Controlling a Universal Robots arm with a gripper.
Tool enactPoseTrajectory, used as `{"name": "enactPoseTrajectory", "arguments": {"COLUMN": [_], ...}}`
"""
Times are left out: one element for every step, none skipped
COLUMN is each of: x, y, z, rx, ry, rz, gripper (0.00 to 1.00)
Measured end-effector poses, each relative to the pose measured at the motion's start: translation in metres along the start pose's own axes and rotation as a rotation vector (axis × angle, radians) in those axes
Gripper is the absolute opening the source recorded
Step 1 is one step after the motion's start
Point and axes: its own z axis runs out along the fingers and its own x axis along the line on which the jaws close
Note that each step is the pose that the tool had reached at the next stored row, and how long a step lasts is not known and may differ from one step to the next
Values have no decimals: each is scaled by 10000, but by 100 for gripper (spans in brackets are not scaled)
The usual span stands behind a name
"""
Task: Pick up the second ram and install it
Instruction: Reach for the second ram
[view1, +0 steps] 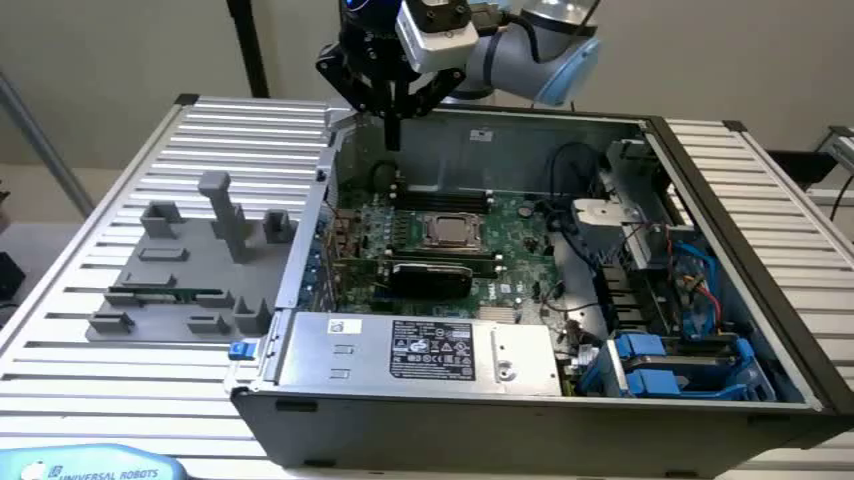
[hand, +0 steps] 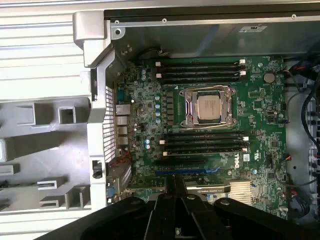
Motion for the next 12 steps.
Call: {"name": "enactPoseTrajectory", "arguments": {"x": [0, 0, 0, 0, 0, 0, 0, 0, 0, 0, 0, 0], "y": [0, 0, 0, 0, 0, 0, 0, 0, 0, 0, 0, 0], "z": [0, 0, 0, 0, 0, 0, 0, 0, 0, 0, 0, 0], "rx": [0, 0, 0, 0, 0, 0, 0, 0, 0, 0, 0, 0], "ry": [0, 0, 0, 0, 0, 0, 0, 0, 0, 0, 0, 0], "rz": [0, 0, 0, 0, 0, 0, 0, 0, 1, 0, 0, 0], "gripper": [11, 11, 11, 11, 11, 11, 11, 11, 11, 11, 11, 11]}}
